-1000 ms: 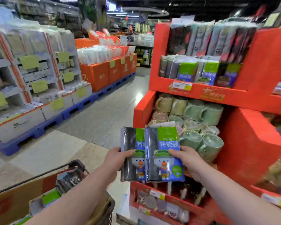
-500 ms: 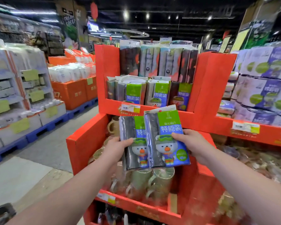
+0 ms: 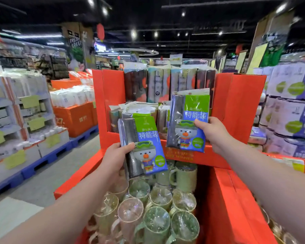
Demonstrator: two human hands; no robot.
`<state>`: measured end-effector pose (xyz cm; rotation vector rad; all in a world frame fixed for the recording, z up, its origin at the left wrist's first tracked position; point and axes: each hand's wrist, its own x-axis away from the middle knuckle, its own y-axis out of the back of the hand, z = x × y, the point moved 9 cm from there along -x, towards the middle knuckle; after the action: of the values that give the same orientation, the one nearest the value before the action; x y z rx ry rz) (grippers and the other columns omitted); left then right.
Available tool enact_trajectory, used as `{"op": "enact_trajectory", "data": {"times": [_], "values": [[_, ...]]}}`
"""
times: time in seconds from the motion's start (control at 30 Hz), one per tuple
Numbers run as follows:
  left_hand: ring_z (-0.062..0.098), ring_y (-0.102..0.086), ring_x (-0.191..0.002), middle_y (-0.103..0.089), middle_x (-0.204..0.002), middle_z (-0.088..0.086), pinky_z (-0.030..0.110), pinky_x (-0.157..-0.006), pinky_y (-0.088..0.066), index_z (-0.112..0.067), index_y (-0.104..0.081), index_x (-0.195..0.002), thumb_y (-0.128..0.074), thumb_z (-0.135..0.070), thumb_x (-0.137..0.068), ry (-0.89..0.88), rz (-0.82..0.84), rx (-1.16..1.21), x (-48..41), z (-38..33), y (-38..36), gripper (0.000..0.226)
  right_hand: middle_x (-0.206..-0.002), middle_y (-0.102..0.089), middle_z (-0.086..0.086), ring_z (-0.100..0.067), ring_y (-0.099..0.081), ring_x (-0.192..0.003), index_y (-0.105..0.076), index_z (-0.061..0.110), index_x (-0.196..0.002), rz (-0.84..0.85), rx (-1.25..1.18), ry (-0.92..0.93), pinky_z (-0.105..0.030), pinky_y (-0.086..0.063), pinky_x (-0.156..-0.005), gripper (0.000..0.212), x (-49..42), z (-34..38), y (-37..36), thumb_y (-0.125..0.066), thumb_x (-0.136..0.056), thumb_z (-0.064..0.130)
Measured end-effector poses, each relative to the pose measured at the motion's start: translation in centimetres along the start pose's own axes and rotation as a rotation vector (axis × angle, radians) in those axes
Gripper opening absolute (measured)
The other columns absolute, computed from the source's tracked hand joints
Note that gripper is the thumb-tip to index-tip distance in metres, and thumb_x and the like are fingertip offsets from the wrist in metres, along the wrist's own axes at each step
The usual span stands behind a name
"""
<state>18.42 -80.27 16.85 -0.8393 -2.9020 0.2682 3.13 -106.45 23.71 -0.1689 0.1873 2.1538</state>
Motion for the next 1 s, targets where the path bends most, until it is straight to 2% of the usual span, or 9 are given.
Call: {"op": "enact_trajectory", "data": {"times": [0.1,0.2,0.3,0.37,0.5,0.57,0.73,0.87,1.0], "values": [[0.034,-0.069,-0.085,-0.073,-0.096,0.017,0.05,-0.083,-0.056,-0.004,-0.069,-0.102,-0.065,-0.012,-0.087,-0.066,0.007,-0.033,-2.1,-2.0,0.5,0.018,-0.106,-0.071,-0.013,-0.03,-0.07,-0.092,-0.064,0.008,-0.112,-0.072,0.038,0.042,-0.05,-0.056,-0.085,0.053,-3.3,0.1,-0.6,-0.074,-0.066,0.032],[0.014,-0.07,-0.062,-0.075,-0.075,0.003,0.023,-0.054,-0.054,-0.007,-0.068,-0.096,-0.06,-0.009,-0.09,-0.105,0.031,-0.043,-4.0,-3.2,1.4,0.011,-0.111,-0.068,-0.014,-0.03,-0.067,-0.097,-0.06,0.005,-0.113,-0.102,0.091,0.035,-0.044,-0.055,-0.086,0.036,-5.8,-0.5,-2.2,-0.072,-0.081,0.016],[0.004,-0.064,-0.046,-0.07,-0.057,-0.006,0.014,-0.039,-0.044,-0.008,-0.065,-0.09,-0.056,-0.004,-0.092,-0.124,0.056,-0.012,-5.1,-4.0,1.9,0.011,-0.109,-0.068,-0.012,-0.028,-0.066,-0.093,-0.058,0.015,-0.103,-0.101,0.195,-0.009,-0.036,-0.053,-0.069,0.027,-7.7,-2.3,-4.0,-0.074,-0.081,0.017],[0.004,-0.063,-0.045,-0.069,-0.056,-0.006,0.014,-0.038,-0.044,-0.011,-0.064,-0.087,-0.055,-0.004,-0.092,-0.131,0.071,-0.006,-6.0,-4.3,2.2,0.012,-0.107,-0.068,-0.014,-0.026,-0.063,-0.087,-0.056,0.017,-0.099,-0.087,0.273,-0.027,-0.03,-0.047,-0.057,0.026,-8.7,-3.7,-4.9,-0.075,-0.08,0.018],[0.004,-0.064,-0.047,-0.07,-0.059,-0.006,0.015,-0.04,-0.045,-0.01,-0.065,-0.088,-0.056,-0.005,-0.092,-0.119,0.07,-0.012,-7.3,-4.3,2.7,0.011,-0.109,-0.067,-0.018,-0.034,-0.066,-0.097,-0.053,0.02,-0.082,-0.123,0.3,-0.13,-0.053,-0.055,-0.083,0.023,-10.2,-7.2,-5.5,-0.076,-0.08,0.017],[0.005,-0.065,-0.048,-0.071,-0.061,-0.005,0.015,-0.04,-0.045,-0.01,-0.065,-0.089,-0.057,-0.005,-0.091,-0.118,0.082,-0.005,-7.4,-4.3,2.5,0.01,-0.112,-0.065,-0.017,-0.034,-0.065,-0.101,-0.05,0.02,-0.082,-0.14,0.307,-0.17,-0.055,-0.054,-0.086,0.025,-10.5,-8.1,-5.7,-0.076,-0.08,0.018],[0.005,-0.066,-0.049,-0.072,-0.064,-0.004,0.014,-0.04,-0.044,-0.008,-0.067,-0.096,-0.058,-0.005,-0.091,-0.099,0.101,-0.011,-7.7,-3.8,1.6,0.011,-0.121,-0.059,-0.019,-0.036,-0.058,-0.111,-0.048,0.002,-0.12,-0.145,0.58,-0.162,-0.047,-0.049,-0.093,0.055,-10.3,-7.4,-6.4,-0.077,-0.079,0.023],[0.008,-0.067,-0.055,-0.073,-0.07,-0.002,0.016,-0.049,-0.047,-0.009,-0.068,-0.097,-0.061,-0.009,-0.09,-0.08,0.104,-0.044,-8.0,-3.2,0.6,0.011,-0.123,-0.059,-0.019,-0.035,-0.058,-0.111,-0.049,0.001,-0.122,-0.102,0.649,-0.179,-0.042,-0.049,-0.093,0.059,-9.1,-6.7,-6.3,-0.079,-0.077,0.026],[0.011,-0.067,-0.061,-0.074,-0.08,0.001,0.022,-0.058,-0.049,-0.011,-0.069,-0.101,-0.063,-0.015,-0.089,-0.066,0.144,-0.097,-8.3,-2.9,-1.5,0.014,-0.121,-0.059,-0.013,-0.025,-0.056,-0.108,-0.057,0.008,-0.117,-0.176,0.474,0.073,-0.035,-0.043,-0.091,0.044,-6.4,-1.4,-5.7,-0.072,-0.083,0.032]]}}
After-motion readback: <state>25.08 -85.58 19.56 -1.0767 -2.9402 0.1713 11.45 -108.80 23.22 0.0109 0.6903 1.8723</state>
